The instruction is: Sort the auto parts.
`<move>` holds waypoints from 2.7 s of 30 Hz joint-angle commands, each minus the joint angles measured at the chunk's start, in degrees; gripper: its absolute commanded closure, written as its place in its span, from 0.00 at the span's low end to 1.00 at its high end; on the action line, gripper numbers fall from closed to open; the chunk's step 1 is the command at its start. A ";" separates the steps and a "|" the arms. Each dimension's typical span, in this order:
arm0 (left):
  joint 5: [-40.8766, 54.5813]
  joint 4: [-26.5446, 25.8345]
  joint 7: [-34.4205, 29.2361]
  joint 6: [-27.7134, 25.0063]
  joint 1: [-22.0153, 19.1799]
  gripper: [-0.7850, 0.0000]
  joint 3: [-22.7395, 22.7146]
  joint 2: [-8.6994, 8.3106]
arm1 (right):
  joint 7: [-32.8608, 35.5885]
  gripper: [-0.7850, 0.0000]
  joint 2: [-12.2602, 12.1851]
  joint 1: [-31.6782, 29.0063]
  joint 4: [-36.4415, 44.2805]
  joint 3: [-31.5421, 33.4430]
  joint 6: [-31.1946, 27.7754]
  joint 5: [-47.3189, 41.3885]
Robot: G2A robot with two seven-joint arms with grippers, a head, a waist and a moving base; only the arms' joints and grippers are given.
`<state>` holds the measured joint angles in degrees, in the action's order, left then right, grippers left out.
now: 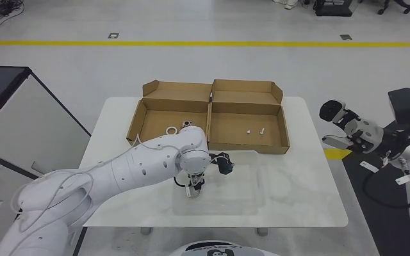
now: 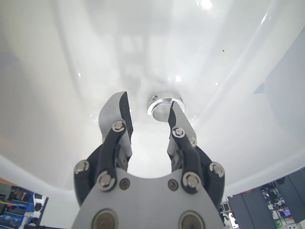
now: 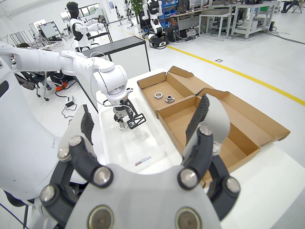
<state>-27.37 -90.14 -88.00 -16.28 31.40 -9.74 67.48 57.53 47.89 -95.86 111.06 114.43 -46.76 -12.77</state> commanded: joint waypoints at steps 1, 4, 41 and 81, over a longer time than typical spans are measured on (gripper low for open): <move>-0.06 -0.16 0.00 0.00 0.26 0.52 0.00 -0.57 | 0.00 0.00 0.00 0.00 0.00 0.00 0.00 0.00; 0.24 -0.62 0.00 0.00 0.24 0.53 0.00 -1.23 | 0.00 0.00 0.00 0.00 0.00 0.00 0.00 0.00; -1.13 0.92 0.00 0.00 2.05 0.70 0.00 -0.83 | 0.00 0.00 0.00 0.00 0.00 0.00 0.00 0.00; 4.36 -22.50 0.07 11.98 -9.04 1.00 -6.34 -9.90 | 0.00 0.00 0.00 0.00 0.00 0.00 0.00 0.00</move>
<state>-23.16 -111.52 -88.00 -4.47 22.15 -14.86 58.26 57.53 47.89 -95.86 111.06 114.43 -46.76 -12.77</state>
